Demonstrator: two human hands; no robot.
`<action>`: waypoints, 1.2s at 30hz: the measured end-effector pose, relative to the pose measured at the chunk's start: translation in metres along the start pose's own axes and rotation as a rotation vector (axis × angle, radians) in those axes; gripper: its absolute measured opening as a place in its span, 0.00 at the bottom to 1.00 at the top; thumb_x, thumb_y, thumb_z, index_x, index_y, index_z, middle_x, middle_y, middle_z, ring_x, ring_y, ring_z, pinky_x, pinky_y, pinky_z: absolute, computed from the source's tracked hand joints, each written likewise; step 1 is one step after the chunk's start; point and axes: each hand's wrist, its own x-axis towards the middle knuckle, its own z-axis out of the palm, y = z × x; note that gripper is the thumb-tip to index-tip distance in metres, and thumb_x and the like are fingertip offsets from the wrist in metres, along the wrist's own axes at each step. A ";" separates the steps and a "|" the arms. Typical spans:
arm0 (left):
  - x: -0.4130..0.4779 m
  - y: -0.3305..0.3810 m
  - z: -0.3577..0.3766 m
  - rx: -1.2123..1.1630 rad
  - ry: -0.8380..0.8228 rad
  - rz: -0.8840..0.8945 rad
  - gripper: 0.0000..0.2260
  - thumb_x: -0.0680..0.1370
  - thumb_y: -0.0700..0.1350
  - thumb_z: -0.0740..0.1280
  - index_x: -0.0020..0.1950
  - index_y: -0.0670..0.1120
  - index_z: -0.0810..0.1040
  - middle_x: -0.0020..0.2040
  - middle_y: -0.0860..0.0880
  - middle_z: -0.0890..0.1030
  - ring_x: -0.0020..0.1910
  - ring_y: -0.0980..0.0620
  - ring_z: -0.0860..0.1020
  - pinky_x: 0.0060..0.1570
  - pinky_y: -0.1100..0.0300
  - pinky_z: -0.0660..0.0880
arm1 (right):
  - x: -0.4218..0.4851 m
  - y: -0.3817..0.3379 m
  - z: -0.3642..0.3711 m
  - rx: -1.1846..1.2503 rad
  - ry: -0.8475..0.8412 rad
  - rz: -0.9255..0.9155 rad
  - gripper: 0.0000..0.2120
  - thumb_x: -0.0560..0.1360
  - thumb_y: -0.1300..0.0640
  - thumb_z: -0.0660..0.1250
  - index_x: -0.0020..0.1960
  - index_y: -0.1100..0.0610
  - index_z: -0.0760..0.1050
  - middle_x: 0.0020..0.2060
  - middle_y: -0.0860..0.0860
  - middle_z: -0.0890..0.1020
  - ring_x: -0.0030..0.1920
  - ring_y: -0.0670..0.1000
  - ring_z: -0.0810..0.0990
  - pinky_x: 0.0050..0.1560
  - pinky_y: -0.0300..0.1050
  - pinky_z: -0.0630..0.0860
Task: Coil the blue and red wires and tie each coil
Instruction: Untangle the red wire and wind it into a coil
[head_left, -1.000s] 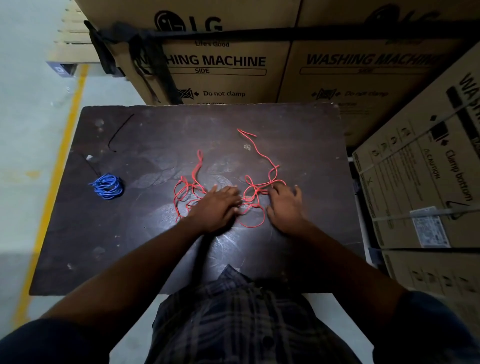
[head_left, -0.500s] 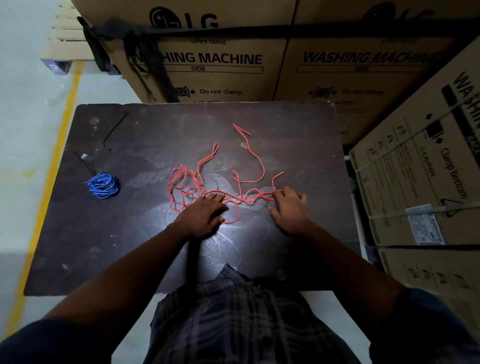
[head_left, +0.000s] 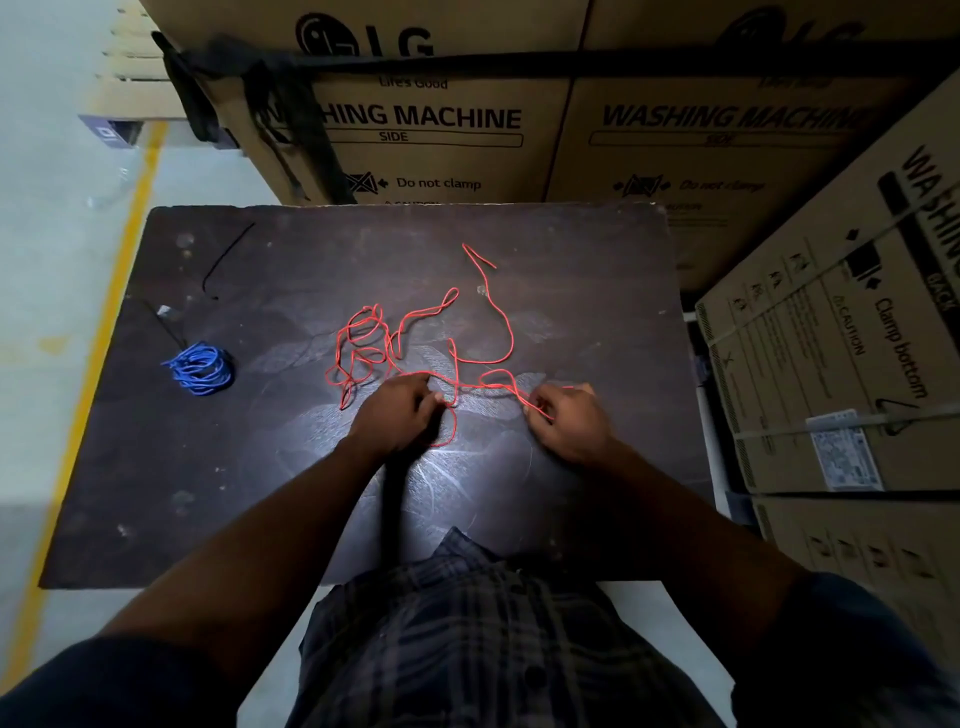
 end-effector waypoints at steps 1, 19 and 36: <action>0.002 0.003 0.000 0.006 0.041 -0.010 0.15 0.78 0.56 0.57 0.41 0.48 0.75 0.42 0.47 0.80 0.46 0.44 0.77 0.45 0.53 0.72 | 0.002 -0.002 0.002 -0.019 -0.010 -0.024 0.06 0.72 0.50 0.63 0.40 0.52 0.73 0.34 0.48 0.78 0.41 0.55 0.79 0.48 0.49 0.68; 0.020 0.047 0.011 -0.056 0.023 0.036 0.13 0.70 0.44 0.73 0.52 0.47 0.76 0.52 0.46 0.76 0.53 0.45 0.75 0.51 0.54 0.70 | 0.022 0.024 0.008 -0.158 -0.118 0.085 0.27 0.64 0.68 0.65 0.61 0.52 0.73 0.57 0.53 0.75 0.55 0.59 0.75 0.54 0.53 0.75; 0.006 -0.010 -0.001 -0.127 0.067 -0.152 0.07 0.64 0.40 0.63 0.36 0.48 0.79 0.38 0.46 0.82 0.42 0.43 0.80 0.43 0.56 0.73 | 0.015 0.047 -0.021 -0.164 -0.031 0.325 0.08 0.74 0.66 0.59 0.43 0.57 0.75 0.48 0.58 0.75 0.51 0.61 0.75 0.44 0.52 0.72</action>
